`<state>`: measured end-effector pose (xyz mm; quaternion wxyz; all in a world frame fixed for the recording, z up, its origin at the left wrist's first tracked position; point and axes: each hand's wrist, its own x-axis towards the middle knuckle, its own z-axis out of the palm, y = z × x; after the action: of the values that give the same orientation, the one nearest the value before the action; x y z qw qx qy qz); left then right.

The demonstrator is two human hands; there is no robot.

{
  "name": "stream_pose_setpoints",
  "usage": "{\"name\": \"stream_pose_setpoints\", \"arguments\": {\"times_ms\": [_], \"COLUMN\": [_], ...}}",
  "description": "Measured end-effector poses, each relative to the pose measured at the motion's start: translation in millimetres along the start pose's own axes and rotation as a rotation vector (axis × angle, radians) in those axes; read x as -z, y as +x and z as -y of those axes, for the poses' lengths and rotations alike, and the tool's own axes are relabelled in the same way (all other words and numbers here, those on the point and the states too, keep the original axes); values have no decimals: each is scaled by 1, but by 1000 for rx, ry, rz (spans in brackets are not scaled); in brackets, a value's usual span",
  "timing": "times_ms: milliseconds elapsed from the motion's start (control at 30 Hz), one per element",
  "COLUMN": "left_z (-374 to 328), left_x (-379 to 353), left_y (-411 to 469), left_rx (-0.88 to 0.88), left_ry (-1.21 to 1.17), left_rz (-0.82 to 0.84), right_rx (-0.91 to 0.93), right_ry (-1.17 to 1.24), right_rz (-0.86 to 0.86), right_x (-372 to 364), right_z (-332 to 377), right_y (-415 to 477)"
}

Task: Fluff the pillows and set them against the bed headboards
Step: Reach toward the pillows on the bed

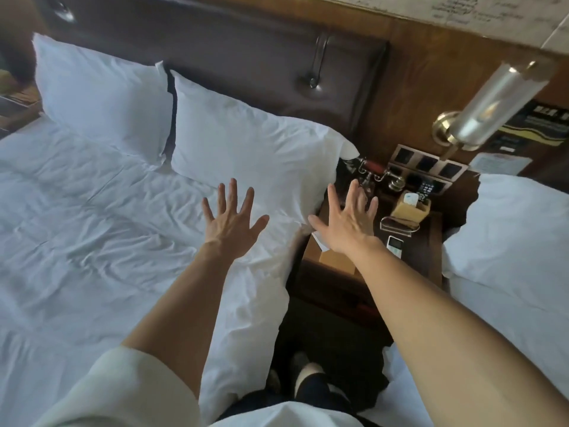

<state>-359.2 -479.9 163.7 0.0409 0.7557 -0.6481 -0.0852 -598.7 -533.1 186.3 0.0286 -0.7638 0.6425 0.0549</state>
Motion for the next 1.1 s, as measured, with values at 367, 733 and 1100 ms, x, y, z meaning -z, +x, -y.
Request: {"name": "stream_pose_setpoints", "arguments": {"times_ms": [367,733,1100], "left_z": [41,80,133], "left_x": [10,13,13], "left_y": [112,319,547], "left_rx": [36,105,159], "left_ry": [62,138,180], "left_rz": [-19,-1,91], "right_rx": [53,49,87], "right_ry": [33,137,102], "right_rz": [9,110,-69], "right_x": [18,-11,-77], "right_z": [29,33,-16], "right_y": [126,318,441]}}
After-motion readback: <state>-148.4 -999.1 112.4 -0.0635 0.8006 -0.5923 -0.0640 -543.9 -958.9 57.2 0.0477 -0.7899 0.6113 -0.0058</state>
